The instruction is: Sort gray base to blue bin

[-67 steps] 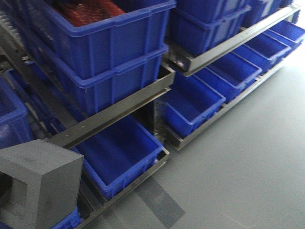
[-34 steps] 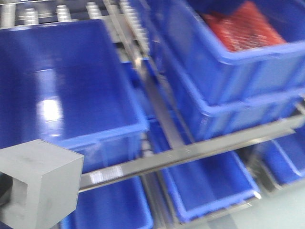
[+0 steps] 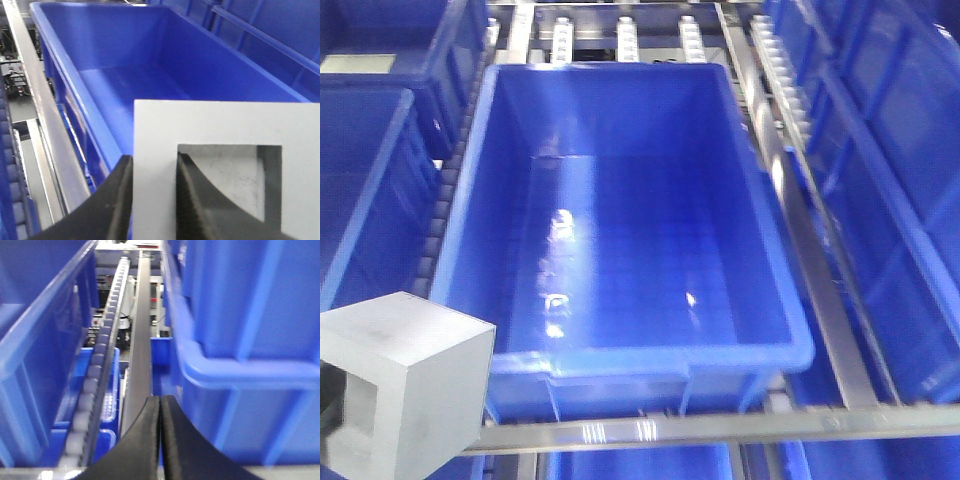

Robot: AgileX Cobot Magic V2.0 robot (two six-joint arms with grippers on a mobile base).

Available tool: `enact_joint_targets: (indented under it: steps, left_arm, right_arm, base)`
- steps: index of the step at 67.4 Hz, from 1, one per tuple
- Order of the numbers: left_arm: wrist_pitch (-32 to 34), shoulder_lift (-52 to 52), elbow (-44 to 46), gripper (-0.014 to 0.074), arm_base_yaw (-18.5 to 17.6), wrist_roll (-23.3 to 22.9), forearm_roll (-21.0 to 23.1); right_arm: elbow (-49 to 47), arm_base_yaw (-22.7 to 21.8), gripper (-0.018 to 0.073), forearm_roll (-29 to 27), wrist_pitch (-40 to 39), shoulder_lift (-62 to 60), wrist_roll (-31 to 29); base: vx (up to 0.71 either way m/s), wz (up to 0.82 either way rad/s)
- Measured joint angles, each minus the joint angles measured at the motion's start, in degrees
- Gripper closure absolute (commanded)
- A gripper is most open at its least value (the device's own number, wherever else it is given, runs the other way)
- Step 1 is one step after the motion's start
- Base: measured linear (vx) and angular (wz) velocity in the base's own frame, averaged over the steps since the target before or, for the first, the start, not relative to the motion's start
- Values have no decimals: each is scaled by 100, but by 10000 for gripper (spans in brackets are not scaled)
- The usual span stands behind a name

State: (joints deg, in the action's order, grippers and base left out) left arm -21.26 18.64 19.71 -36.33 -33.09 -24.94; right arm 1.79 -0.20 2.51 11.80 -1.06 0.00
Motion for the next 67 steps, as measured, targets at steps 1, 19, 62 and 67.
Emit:
enact_joint_targets:
  steps: [1,19,62,67]
  left_arm:
    - [0,0,0,603,0,0,0]
    - [0,0,0,603,0,0,0]
    - [146,-11,0,603,0,0,0]
    - [143,-18,0,603,0,0,0]
  right_arm:
    - [0,0,564,0,0,0,0]
    - [0,0,564,0,0,0,0]
    - [0,0,564,0,0,0,0]
    - [0,0,564,0,0,0,0]
  base:
    - [17,16]
    - [18,3]
    - [11,-1]
    - [2,2]
